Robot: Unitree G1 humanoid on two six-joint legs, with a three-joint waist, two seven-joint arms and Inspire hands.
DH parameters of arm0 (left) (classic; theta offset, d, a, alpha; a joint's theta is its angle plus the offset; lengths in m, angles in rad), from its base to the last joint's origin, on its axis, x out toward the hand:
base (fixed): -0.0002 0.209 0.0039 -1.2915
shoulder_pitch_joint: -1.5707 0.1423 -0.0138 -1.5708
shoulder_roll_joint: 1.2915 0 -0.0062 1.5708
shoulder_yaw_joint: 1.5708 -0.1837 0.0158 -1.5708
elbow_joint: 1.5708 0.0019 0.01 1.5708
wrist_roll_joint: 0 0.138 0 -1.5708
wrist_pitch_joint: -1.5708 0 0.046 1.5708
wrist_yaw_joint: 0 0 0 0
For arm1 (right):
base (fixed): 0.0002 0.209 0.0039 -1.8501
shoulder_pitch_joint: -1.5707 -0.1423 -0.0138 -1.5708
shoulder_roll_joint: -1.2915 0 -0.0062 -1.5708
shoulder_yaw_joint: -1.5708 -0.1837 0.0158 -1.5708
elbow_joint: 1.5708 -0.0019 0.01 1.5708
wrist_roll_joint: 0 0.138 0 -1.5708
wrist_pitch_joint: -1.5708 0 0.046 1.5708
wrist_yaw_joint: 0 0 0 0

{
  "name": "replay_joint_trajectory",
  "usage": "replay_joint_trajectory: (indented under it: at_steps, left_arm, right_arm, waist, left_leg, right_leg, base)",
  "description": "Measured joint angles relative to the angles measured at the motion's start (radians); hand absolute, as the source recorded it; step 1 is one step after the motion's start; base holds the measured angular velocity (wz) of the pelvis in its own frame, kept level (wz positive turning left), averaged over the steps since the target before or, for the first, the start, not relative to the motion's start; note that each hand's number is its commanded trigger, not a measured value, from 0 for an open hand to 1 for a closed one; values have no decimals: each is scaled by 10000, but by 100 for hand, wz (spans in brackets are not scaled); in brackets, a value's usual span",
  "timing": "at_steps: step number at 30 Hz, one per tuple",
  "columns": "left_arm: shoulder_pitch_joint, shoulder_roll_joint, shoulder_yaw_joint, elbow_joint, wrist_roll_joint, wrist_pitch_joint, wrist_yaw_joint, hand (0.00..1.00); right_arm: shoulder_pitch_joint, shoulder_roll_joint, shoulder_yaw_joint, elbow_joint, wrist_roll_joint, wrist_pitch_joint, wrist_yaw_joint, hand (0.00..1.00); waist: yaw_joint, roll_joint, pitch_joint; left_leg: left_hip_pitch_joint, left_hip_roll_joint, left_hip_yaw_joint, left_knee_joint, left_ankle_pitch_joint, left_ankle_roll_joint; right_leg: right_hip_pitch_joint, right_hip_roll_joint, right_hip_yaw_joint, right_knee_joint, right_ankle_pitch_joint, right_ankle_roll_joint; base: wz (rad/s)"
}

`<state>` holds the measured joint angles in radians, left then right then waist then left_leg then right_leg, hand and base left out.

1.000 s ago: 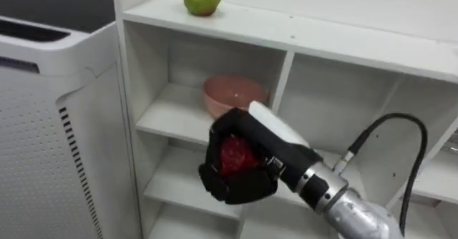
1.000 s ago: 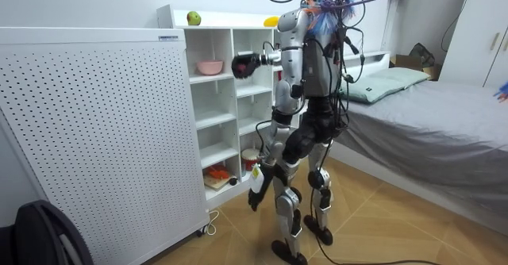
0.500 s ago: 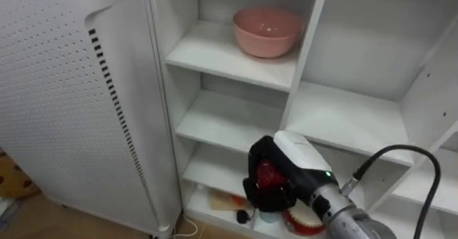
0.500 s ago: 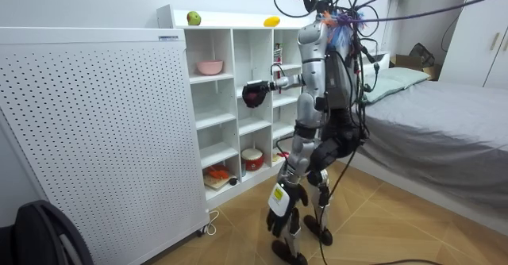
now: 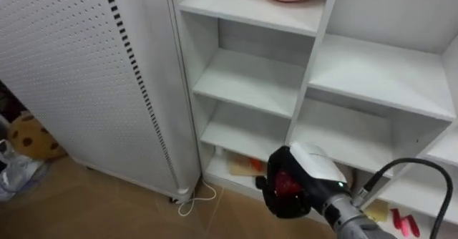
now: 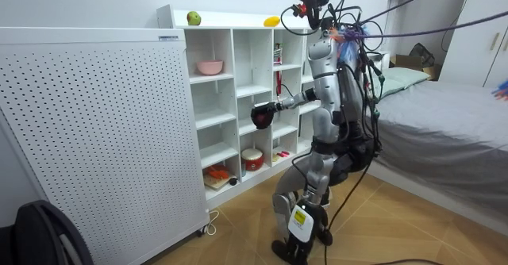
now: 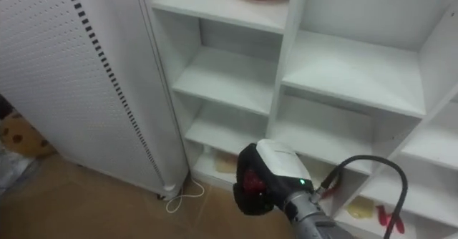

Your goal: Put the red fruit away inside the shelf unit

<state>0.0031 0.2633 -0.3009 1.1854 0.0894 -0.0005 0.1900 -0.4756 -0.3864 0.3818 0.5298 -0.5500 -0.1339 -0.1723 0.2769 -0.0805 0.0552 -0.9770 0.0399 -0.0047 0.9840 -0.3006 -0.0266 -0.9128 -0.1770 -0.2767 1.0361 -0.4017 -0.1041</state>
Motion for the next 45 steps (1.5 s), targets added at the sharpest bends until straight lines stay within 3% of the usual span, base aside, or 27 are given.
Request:
replay_joint_trajectory:
  at_steps: [3, 9, 13, 20, 28, 33, 35, 45]
  left_arm:
    - [127, 63, -198, -250, -200, 43, 13, 0]
    - [636, 474, -204, -731, -202, 87, 2, 0]
    - [872, 832, -413, -1065, -201, 204, -50, 0]
    - [1123, 1060, -362, -1782, -211, 515, -61, 0]
    - [1721, 1271, -434, -2673, -388, 746, -58, 0]
    - [1744, 1431, -424, -2732, -384, 806, -59, 0]
    - [1793, 1454, -422, -2736, -384, 825, -58, 0]
    - [2196, 1548, -365, -2851, -385, 1105, -55, 0]
  right_arm:
    - [-184, -419, 0, 551, 16, 2, -447, 100]
    - [-930, -1013, -10, 2473, 51, 55, -1248, 100]
    - [-1460, -1428, 4, 3263, 154, 316, -1747, 100]
    - [-2232, -1903, 10, 3618, 595, 757, -2573, 100]
    - [-2989, -2081, 95, 4094, 2327, 1054, -3654, 100]
    - [-3099, -2330, 94, 4287, 2706, 1024, -4049, 100]
    - [-3207, -2412, 93, 4514, 2878, 1156, -4183, 100]
    - [-3681, -2520, 101, 4823, 3929, 1459, -4715, 100]
  waist:
    - [21, -23, -9]
    - [-47, -170, 1]
    - [-91, -466, 35]
    - [-256, -576, 33]
    - [-563, -660, 44]
    - [-549, -658, 44]
    - [-550, -658, 44]
    - [-504, -623, 49]
  left_leg:
    - [-414, -73, 40, 97, -8, 24]
    - [-713, -210, 30, 240, 0, 35]
    - [-1022, -283, -1, 280, 34, 60]
    - [-1558, -346, -34, 293, 148, 42]
    - [-1906, -371, 8, 224, 220, 112]
    - [-2242, -368, 53, 224, 248, 138]
    - [-2355, -379, 219, 224, 258, 218]
    - [-2524, -481, 435, 249, 230, 270]
  right_leg:
    - [-416, -133, -4, 179, 1, 3]
    - [-712, -348, -31, 412, -2, 6]
    - [-1048, -365, -2, 486, 1, 28]
    - [-1533, -401, -12, 487, 36, 84]
    - [-1877, -454, -6, 436, 81, 179]
    - [-2246, -530, 10, 476, 84, 185]
    - [-2425, -709, 23, 610, 68, 162]
    - [-2804, -865, 290, 918, -60, 178]
  base:
    - [10]
    - [4]
    - [3]
    - [3]
    - [0]
    - [0]
    - [4]
    - [3]
